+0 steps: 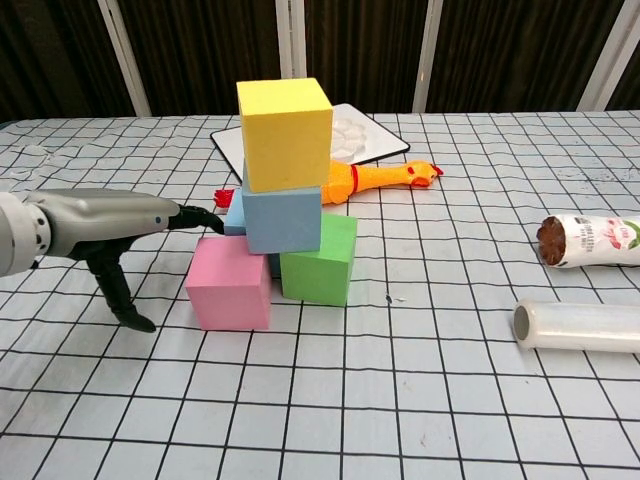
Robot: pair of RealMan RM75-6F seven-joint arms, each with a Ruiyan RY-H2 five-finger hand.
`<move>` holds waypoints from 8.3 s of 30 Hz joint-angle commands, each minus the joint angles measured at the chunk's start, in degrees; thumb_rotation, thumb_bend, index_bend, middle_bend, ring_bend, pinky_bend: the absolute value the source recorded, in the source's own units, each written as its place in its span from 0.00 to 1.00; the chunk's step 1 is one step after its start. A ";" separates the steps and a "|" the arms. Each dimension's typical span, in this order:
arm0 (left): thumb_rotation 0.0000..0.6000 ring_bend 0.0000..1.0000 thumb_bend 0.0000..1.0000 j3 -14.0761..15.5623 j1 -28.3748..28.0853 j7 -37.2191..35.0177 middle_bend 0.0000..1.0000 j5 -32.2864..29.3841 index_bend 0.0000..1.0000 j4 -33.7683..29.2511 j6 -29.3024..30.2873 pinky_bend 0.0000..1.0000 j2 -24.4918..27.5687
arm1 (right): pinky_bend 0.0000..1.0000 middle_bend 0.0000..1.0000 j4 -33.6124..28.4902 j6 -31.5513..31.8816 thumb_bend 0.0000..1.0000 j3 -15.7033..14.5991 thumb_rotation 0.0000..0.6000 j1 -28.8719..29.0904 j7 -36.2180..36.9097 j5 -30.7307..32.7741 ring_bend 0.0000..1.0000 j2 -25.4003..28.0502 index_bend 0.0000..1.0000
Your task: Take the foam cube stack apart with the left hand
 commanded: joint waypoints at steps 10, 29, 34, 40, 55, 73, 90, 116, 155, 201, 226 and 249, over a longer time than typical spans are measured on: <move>1.00 0.07 0.12 1.37 -2.46 0.77 0.08 1.66 0.00 1.55 1.99 0.18 -3.67 | 0.04 0.07 0.08 -0.76 0.03 -0.03 1.00 0.34 0.06 0.18 0.13 -0.02 0.14; 1.00 0.32 0.32 2.35 0.46 -5.67 0.29 9.93 0.12 6.74 7.04 0.37 -2.07 | 0.04 0.07 0.15 -2.32 0.03 -0.27 1.00 1.00 -0.70 0.59 0.13 -0.32 0.15; 1.00 0.20 0.08 3.19 0.35 -8.73 0.21 10.47 0.06 5.80 3.01 0.24 0.16 | 0.04 0.07 0.03 -2.43 0.03 -0.21 1.00 1.14 -1.18 0.75 0.13 -0.55 0.15; 1.00 0.18 0.04 4.61 -0.03 -7.72 0.19 8.88 0.05 1.97 1.01 0.22 3.19 | 0.04 0.07 0.09 -2.46 0.03 -0.26 1.00 1.21 -0.97 0.61 0.13 -0.53 0.15; 1.00 0.18 0.03 4.05 0.39 -2.67 0.21 9.04 0.07 2.21 7.19 0.28 -3.31 | 0.04 0.07 0.55 -3.43 0.03 -0.24 1.00 1.78 -0.81 0.91 0.13 -0.87 0.16; 1.00 0.32 0.36 2.43 -1.29 7.55 0.35 7.45 0.15 5.12 13.00 0.44 -12.13 | 0.04 0.07 1.10 -4.04 0.03 -0.20 1.00 2.24 0.94 1.01 0.13 -0.66 0.17; 1.00 0.46 0.52 5.89 2.85 8.30 0.47 17.48 0.24 7.87 20.54 0.53 -5.13 | 0.04 0.07 0.70 -4.85 0.03 -0.73 1.00 2.77 -0.14 0.53 0.13 -1.07 0.18; 1.00 0.00 0.04 6.04 0.93 -2.62 0.00 -0.37 0.00 6.61 -4.31 0.19 11.68 | 0.04 0.07 -0.18 -5.74 0.03 -0.97 1.00 3.08 -1.30 1.34 0.13 -0.93 0.18; 1.00 0.00 0.00 -3.10 -5.03 -9.95 0.00 17.07 0.00 22.45 5.53 0.08 -18.49 | 0.04 0.07 -0.47 -6.58 0.03 -1.37 1.00 3.46 -1.62 1.53 0.13 -0.63 0.18; 1.00 0.42 0.49 -3.16 -3.81 -13.53 0.39 38.09 0.17 43.24 20.81 0.56 -21.25 | 0.04 0.07 -0.31 -7.53 0.03 -1.95 1.00 3.77 0.84 1.06 0.15 0.33 0.18; 1.00 0.22 0.28 -1.99 -1.46 -20.02 0.28 39.58 0.12 71.34 17.93 0.39 -25.34 | 0.04 0.07 -0.45 -7.94 0.03 -1.88 1.00 3.99 0.26 1.50 0.15 0.06 0.18; 1.00 0.00 0.01 -10.39 0.31 -15.99 0.04 33.23 0.00 26.56 17.50 0.17 -10.23 | 0.04 0.07 -0.60 -7.87 0.03 -1.96 1.00 4.07 -0.12 1.33 0.15 -0.15 0.18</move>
